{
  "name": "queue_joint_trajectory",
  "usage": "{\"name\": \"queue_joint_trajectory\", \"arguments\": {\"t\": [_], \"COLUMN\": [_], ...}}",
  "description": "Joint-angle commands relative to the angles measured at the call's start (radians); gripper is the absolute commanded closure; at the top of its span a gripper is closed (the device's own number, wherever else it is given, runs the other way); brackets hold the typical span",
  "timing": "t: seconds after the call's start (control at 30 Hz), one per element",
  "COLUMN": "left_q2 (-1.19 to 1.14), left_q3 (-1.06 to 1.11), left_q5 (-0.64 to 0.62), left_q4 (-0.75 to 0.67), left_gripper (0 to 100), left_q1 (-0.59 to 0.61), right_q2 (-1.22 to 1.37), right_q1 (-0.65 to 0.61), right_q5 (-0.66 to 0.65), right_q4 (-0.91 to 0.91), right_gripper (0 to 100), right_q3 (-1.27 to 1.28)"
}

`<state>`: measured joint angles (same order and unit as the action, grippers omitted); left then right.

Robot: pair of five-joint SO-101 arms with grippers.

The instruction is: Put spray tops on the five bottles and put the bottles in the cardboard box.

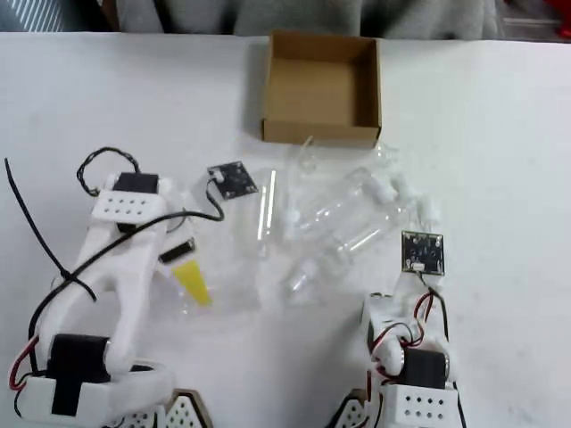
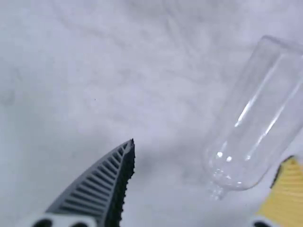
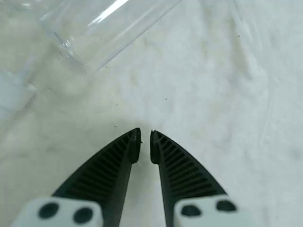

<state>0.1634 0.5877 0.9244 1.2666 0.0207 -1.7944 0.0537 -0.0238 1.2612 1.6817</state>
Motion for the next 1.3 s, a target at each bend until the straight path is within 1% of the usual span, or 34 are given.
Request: {"name": "queue_joint_trajectory", "arguments": {"t": [0.0,0.07,0.2,0.27,0.37,0.47,0.57,0.63,0.77,0.83,0.93,1.0,1.07,1.13,1.27], "left_q2": [0.065,0.091,0.217,0.302,0.403,0.463,0.472,0.472,0.472,0.472,0.472,0.472,0.472,0.472,0.472], "left_q3": [-0.074,-0.087,-0.086,-0.081,-0.058,0.015,0.132,0.184,0.229,0.276,0.414,0.499,0.552,0.569,0.566], "left_q5": [-0.021,-0.08,-0.261,-0.308,-0.358,-0.368,-0.348,-0.315,-0.218,-0.186,-0.135,-0.132,-0.183,-0.287,-0.399], "left_q4": [0.095,0.157,0.229,0.27,0.356,0.407,0.422,0.397,0.382,0.353,0.232,0.143,0.069,-0.002,-0.078], "left_gripper": [66,74,91,98,97,98,98,98,98,98,98,98,98,98,98], "left_q1": [0.005,-0.028,-0.096,-0.148,-0.245,-0.369,-0.495,-0.559,-0.565,-0.565,-0.561,-0.558,-0.559,-0.547,-0.426], "right_q2": [-0.005,-0.005,-0.005,-0.005,-0.005,-0.005,-0.005,-0.005,-0.005,-0.005,-0.005,-0.005,-0.005,-0.005,-0.005], "right_q1": [0.01,0.01,0.01,0.01,0.01,0.01,0.01,0.01,0.01,0.01,0.01,0.01,0.01,0.01,0.01], "right_q5": [0.006,0.006,0.006,0.006,0.006,0.006,0.005,0.005,0.005,0.005,0.005,0.005,0.005,0.005,0.005], "right_q4": [0.005,0.005,0.005,0.005,0.005,0.005,0.005,0.005,0.005,0.005,0.005,0.005,0.005,0.005,0.005], "right_gripper": [98.1,98.1,98.1,98.1,98.1,98.1,98.1,98.1,98.1,98.1,98.1,98.1,98.1,98.1,98.1], "right_q3": [0.009,0.009,0.009,0.009,0.009,0.009,0.009,0.009,0.009,0.009,0.009,0.009,0.009,0.009,0.009]}}
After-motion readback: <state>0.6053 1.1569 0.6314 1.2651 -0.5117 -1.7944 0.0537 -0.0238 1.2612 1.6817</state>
